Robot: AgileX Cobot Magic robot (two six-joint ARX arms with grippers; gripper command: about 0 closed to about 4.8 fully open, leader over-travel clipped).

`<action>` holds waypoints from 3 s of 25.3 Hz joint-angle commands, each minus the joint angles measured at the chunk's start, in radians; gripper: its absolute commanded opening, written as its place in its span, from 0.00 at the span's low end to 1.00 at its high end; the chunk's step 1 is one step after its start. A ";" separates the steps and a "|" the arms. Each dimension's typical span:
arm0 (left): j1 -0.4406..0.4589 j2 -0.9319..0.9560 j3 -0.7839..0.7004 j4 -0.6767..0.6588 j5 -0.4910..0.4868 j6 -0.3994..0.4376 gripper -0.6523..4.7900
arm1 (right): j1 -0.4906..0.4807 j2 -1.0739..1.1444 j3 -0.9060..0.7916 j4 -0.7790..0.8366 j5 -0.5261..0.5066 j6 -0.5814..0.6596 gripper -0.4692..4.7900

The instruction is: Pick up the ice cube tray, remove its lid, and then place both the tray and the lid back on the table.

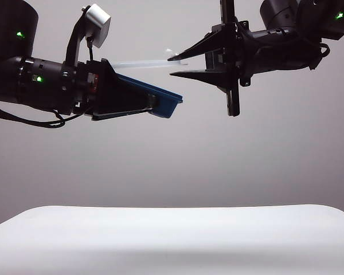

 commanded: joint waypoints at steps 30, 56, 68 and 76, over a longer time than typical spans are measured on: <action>0.027 -0.006 0.001 -0.023 -0.034 -0.017 0.65 | -0.173 -0.002 0.003 0.023 0.121 -0.115 0.08; 0.044 0.328 0.000 -0.114 -0.109 0.314 0.65 | -0.280 0.291 -0.083 -0.486 0.373 -0.608 0.09; 0.044 0.315 0.000 -0.137 -0.186 0.275 1.00 | -0.294 0.265 -0.082 -0.497 0.537 -0.621 0.79; 0.044 0.223 0.000 -0.117 -0.259 0.275 1.00 | -0.322 0.177 -0.082 -0.531 0.682 -0.685 0.79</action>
